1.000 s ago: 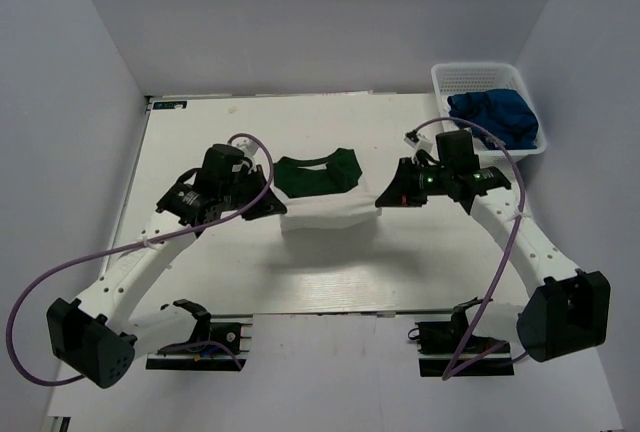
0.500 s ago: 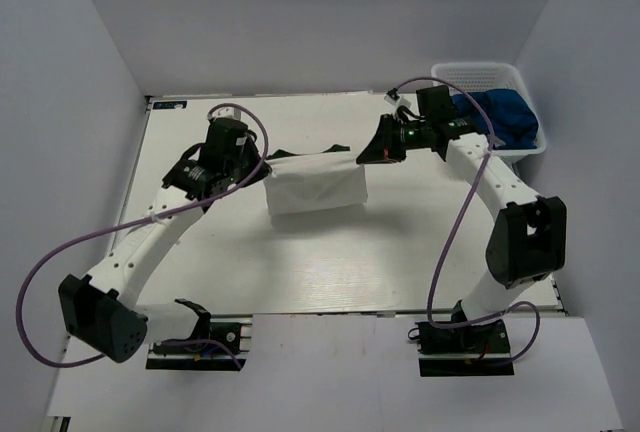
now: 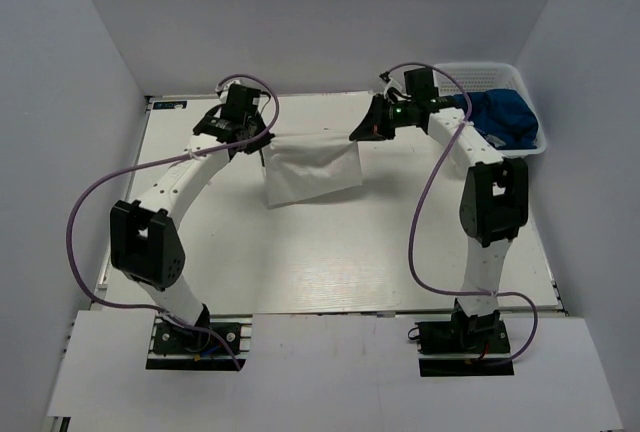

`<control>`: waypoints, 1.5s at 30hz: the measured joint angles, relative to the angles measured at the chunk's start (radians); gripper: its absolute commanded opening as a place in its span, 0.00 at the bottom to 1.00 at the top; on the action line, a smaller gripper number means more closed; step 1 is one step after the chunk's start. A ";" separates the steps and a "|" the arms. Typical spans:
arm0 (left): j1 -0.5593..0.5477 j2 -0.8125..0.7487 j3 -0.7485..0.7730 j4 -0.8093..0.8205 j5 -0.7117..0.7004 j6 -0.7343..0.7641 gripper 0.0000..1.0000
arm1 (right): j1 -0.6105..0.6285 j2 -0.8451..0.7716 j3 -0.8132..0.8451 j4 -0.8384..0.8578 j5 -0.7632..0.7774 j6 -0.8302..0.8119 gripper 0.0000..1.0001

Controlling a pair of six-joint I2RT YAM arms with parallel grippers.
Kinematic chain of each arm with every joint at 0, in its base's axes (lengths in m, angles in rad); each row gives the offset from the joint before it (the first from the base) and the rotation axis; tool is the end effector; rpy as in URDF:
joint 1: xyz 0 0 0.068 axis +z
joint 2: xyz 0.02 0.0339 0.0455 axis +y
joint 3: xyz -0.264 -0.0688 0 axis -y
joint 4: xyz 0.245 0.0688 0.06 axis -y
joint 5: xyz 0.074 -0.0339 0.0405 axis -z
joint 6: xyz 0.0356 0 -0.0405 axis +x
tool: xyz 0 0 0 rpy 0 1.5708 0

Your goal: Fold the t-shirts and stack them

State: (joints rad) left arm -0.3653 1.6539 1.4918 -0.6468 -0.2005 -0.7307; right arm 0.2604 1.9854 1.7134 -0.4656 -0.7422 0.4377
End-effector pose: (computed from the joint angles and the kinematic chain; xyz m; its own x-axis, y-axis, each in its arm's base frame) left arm 0.3468 -0.1250 0.3175 -0.6512 -0.4512 -0.6102 -0.2859 0.8907 -0.3534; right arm 0.4312 0.1398 0.2797 -0.8739 0.0904 -0.4776 -0.3342 0.6017 0.7254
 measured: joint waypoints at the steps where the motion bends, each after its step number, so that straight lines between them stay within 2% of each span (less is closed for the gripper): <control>1: 0.011 0.017 0.011 0.006 0.008 0.002 0.00 | 0.000 0.028 0.036 0.000 -0.002 0.003 0.00; 7: 0.077 0.123 0.109 0.033 0.066 0.013 0.00 | 0.000 0.169 0.253 0.007 -0.016 0.026 0.00; 12: 0.134 0.219 0.172 0.057 0.122 0.013 0.00 | 0.000 0.311 0.379 0.090 -0.028 0.061 0.00; 17: 0.172 0.321 0.181 0.098 0.166 0.013 0.00 | 0.008 0.465 0.401 0.270 -0.019 0.096 0.00; 18: 0.179 0.343 0.181 0.108 0.175 0.013 0.00 | 0.011 0.508 0.414 0.320 -0.016 0.114 0.02; 22: 0.207 0.417 0.181 0.156 0.216 0.016 0.00 | 0.020 0.660 0.501 0.504 -0.020 0.189 0.00; 25: 0.222 0.447 0.185 0.186 0.240 0.016 0.00 | 0.023 0.675 0.479 0.589 -0.012 0.207 0.00; 27: 0.227 0.454 0.185 0.196 0.246 0.016 0.00 | 0.029 0.651 0.443 0.620 0.010 0.188 0.50; 28: 0.229 0.454 0.185 0.202 0.249 0.017 0.00 | 0.032 0.636 0.430 0.622 0.021 0.173 0.88; 29: 0.231 0.454 0.186 0.208 0.254 0.017 0.03 | 0.035 0.626 0.427 0.621 0.029 0.160 0.90; 30: 0.233 0.454 0.186 0.212 0.259 0.017 0.39 | 0.037 0.616 0.426 0.624 0.033 0.137 0.90; 31: 0.236 0.454 0.187 0.212 0.265 0.016 0.64 | 0.040 0.606 0.426 0.622 0.037 0.126 0.90; 33: 0.240 0.454 0.187 0.209 0.269 0.017 0.99 | 0.042 0.584 0.421 0.612 0.043 0.100 0.90; 40: 0.247 0.419 0.093 0.233 0.277 0.012 1.00 | 0.042 0.414 0.260 0.514 0.112 -0.035 0.90; 45: 0.237 0.373 -0.016 0.263 0.343 0.018 1.00 | 0.050 0.377 0.251 0.397 0.153 -0.154 0.90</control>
State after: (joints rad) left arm -0.1280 2.0270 1.4754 -0.3840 0.1425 -0.7132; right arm 0.3107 2.3623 1.9644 -0.0681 -0.5888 0.2836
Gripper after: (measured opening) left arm 0.992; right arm 0.902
